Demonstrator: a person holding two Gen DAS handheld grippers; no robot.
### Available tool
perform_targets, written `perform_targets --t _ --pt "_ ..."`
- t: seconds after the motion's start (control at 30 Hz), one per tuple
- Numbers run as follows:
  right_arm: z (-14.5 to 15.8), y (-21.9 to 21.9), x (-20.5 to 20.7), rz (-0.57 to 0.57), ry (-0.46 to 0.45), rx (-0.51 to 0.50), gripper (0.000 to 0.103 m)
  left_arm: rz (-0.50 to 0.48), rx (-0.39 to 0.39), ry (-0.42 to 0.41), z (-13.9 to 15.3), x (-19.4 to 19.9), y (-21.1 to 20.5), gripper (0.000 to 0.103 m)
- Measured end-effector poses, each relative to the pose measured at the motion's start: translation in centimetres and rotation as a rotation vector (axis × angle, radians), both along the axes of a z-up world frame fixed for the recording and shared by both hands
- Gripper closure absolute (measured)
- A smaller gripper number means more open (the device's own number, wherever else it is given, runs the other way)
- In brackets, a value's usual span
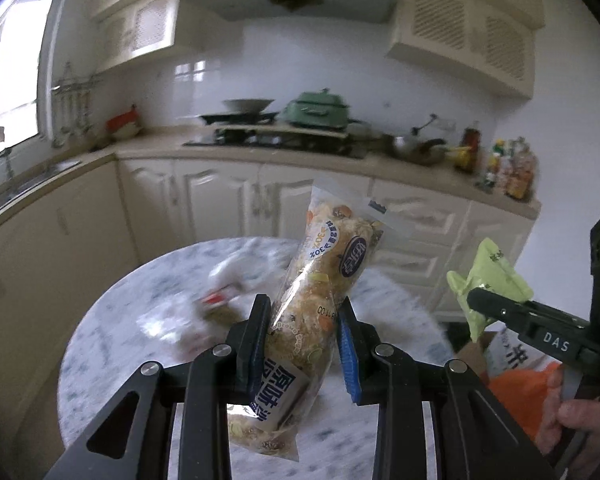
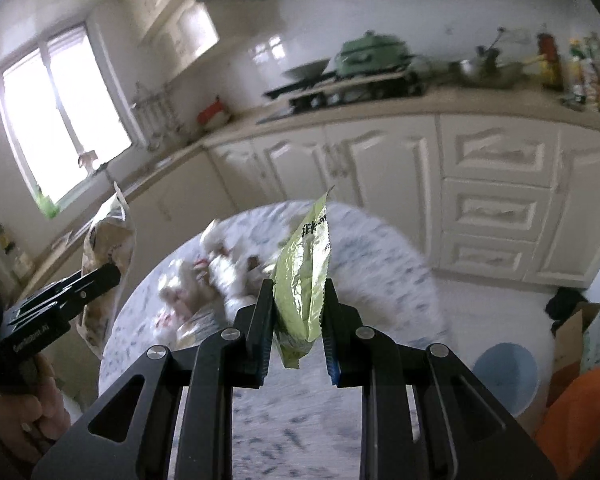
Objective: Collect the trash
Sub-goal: 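Carry both items to the blue bucket and open both tools over it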
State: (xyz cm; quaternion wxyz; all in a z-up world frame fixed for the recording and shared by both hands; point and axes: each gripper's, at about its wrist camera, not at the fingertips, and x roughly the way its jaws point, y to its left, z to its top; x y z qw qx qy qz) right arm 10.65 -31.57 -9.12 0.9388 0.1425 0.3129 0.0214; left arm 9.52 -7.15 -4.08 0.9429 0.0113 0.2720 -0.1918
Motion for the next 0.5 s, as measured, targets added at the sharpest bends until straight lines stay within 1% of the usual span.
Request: perform_targets --t 0.17,0.27,0.4,0.5 --pt "1.3 -5.1 -2.3 -0.119 -0.037 -0.006 0.082 -0.104 -0.003 -0.006 0.0 0.8 -3.9 0.075" --pt "1.6 -8.8 -3.9 -0.207 -0.042 -0.006 0.082 -0.172 -0.003 0.004 -0.4 2.6 -6.2 0.075" --pt "0.7 -14.1 -5.9 -0.326 -0.015 -0.004 0.082 -0.279 -0.002 0.043 -1.4 5.4 -10.7 0.075" --pt "-0.9 -17.6 -6.9 -0.405 0.024 0.004 0.082 -0.359 0.001 0.091 -2.8 7.6 -14.3 0.075"
